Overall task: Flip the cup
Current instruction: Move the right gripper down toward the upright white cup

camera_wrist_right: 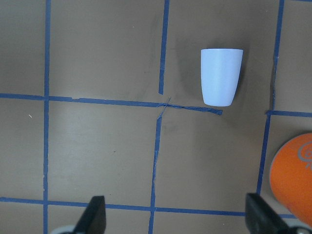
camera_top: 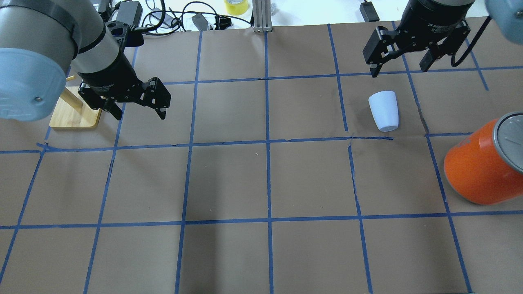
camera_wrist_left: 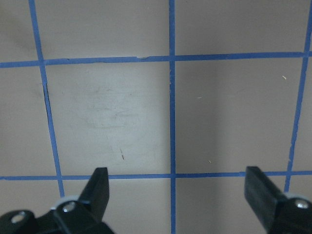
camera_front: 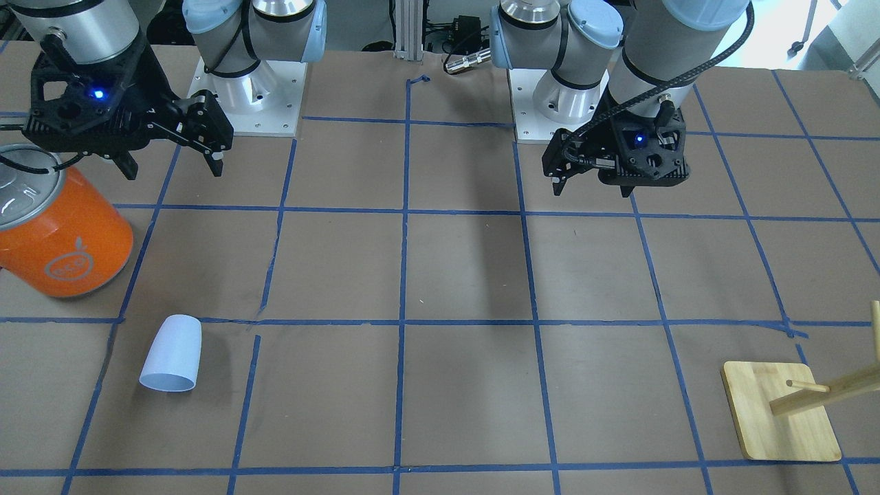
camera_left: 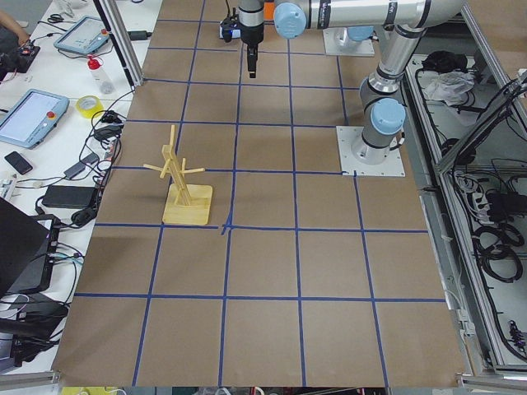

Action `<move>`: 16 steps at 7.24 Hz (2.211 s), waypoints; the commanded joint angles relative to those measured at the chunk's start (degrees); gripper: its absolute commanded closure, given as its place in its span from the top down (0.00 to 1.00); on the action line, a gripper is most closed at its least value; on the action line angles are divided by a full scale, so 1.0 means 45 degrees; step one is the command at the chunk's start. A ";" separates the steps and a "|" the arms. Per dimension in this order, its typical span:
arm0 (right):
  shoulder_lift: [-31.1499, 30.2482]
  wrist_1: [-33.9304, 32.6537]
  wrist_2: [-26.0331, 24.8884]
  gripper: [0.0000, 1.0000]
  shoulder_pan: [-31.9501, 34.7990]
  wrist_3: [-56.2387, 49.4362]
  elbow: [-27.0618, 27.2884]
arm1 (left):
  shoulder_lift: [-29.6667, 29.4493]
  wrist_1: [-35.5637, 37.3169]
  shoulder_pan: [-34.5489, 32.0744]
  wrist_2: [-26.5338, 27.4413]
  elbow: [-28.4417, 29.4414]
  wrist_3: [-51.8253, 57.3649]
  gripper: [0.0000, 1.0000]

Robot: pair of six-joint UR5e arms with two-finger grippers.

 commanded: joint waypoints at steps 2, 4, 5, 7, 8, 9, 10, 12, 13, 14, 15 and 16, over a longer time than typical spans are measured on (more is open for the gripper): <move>-0.0037 0.0035 -0.0012 1.00 -0.0020 0.0096 0.0038 | 0.0029 0.0097 0.0000 -0.0039 -0.0273 0.0000 1.00; -0.0037 -0.0178 -0.0012 1.00 -0.0020 -0.0039 0.0077 | 0.0048 0.0097 0.0000 -0.0039 -0.0274 0.0000 1.00; -0.0037 -0.0354 -0.0012 1.00 -0.0078 -0.0060 0.0077 | 0.0107 0.0117 0.0000 -0.0020 -0.0196 0.0000 1.00; 0.0660 -0.1770 0.0221 1.00 -0.0682 -0.0080 0.0096 | 0.0146 0.0195 0.0000 -0.0059 -0.0078 0.0000 1.00; 0.1671 -0.3309 0.0029 1.00 -0.0819 -0.0060 0.0096 | 0.0146 0.0195 0.0000 -0.0078 -0.0078 0.0000 1.00; 0.2552 -0.3595 0.0007 1.00 -0.0840 0.0133 0.0096 | 0.0146 0.0273 0.0000 -0.0098 -0.0078 -0.0019 1.00; 0.3373 -0.4313 -0.0012 1.00 -0.1130 0.0116 0.0096 | 0.0088 0.0331 0.0000 -0.0098 -0.0078 -0.0019 1.00; 0.4935 -0.5505 0.0125 1.00 -0.2069 0.0075 0.0135 | -0.0087 0.0820 0.0000 -0.0117 -0.0078 0.0156 1.00; 0.5369 -0.6343 0.0086 1.00 -0.2071 0.0173 0.0387 | -0.0165 0.0762 -0.0039 -0.0117 -0.0214 0.0002 1.00; 0.5624 -0.7009 0.0027 1.00 -0.2071 0.0310 0.0854 | -0.0186 0.0781 -0.0039 -0.0079 -0.0215 0.0019 1.00; 0.5685 -0.7461 0.0123 1.00 -0.2071 0.0659 0.1496 | -0.0012 0.0742 -0.0058 -0.0078 -0.0234 0.0058 1.00; 0.5898 -0.8393 0.0144 1.00 -0.2071 0.0643 0.2005 | 0.0106 0.0665 -0.0039 -0.0078 -0.0118 0.0175 1.00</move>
